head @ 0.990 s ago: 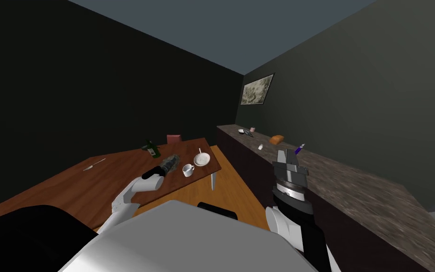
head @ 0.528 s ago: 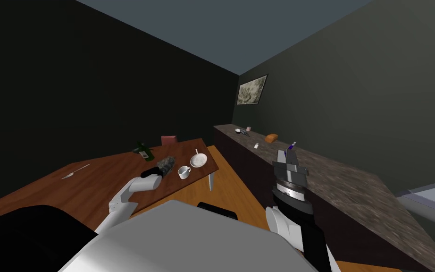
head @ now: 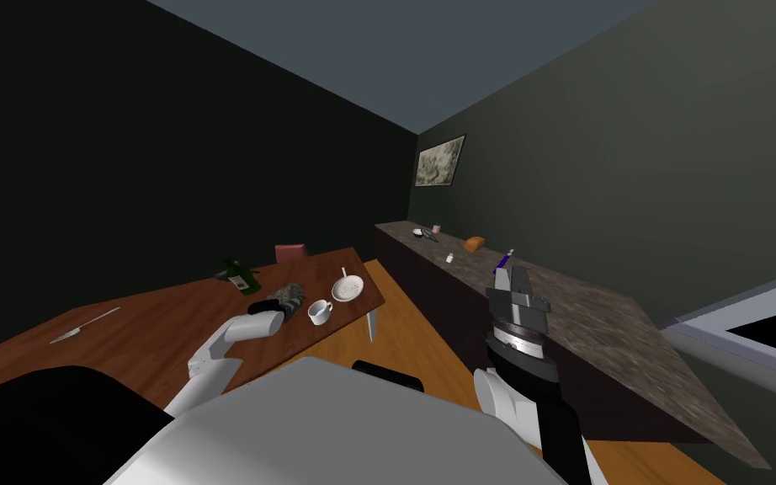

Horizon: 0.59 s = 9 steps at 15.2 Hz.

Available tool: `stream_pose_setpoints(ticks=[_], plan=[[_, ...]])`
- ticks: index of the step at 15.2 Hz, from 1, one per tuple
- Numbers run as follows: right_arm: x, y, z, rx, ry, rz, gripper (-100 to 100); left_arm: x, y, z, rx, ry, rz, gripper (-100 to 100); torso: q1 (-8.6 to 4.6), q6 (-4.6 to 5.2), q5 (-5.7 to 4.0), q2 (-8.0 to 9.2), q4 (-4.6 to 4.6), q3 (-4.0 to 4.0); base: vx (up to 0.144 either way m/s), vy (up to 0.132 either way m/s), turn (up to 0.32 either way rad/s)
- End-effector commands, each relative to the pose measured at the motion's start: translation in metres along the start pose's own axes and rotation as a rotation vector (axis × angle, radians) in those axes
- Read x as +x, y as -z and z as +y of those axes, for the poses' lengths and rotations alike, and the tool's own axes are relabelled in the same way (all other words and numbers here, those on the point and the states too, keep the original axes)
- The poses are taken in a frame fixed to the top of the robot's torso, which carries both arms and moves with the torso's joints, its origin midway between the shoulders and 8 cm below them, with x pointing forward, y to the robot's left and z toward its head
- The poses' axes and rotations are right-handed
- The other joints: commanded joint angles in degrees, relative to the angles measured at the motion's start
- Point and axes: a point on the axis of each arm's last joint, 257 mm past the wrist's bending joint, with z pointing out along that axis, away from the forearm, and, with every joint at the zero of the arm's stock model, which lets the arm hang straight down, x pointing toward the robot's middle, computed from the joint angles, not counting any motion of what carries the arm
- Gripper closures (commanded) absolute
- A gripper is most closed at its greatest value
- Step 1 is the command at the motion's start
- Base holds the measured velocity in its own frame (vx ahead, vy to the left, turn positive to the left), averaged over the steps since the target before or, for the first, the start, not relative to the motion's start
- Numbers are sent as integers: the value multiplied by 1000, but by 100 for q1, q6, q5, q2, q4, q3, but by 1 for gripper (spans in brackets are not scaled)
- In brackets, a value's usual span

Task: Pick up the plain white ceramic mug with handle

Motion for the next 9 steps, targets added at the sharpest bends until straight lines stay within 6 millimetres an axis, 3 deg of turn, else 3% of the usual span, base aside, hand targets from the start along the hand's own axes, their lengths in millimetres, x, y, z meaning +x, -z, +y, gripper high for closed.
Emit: stream_pose_setpoints(ticks=[1,9], plan=[[0,0,0,0,0,0,0,2,0,13,-46,-2,24,-100,0,0,0,0,0,0,29,-20,-157],[0,0,0,0,0,0,0,10,2,60,-200,1,118,-100,2,-3,0,-1,-1,-1,25,-9,-106]])
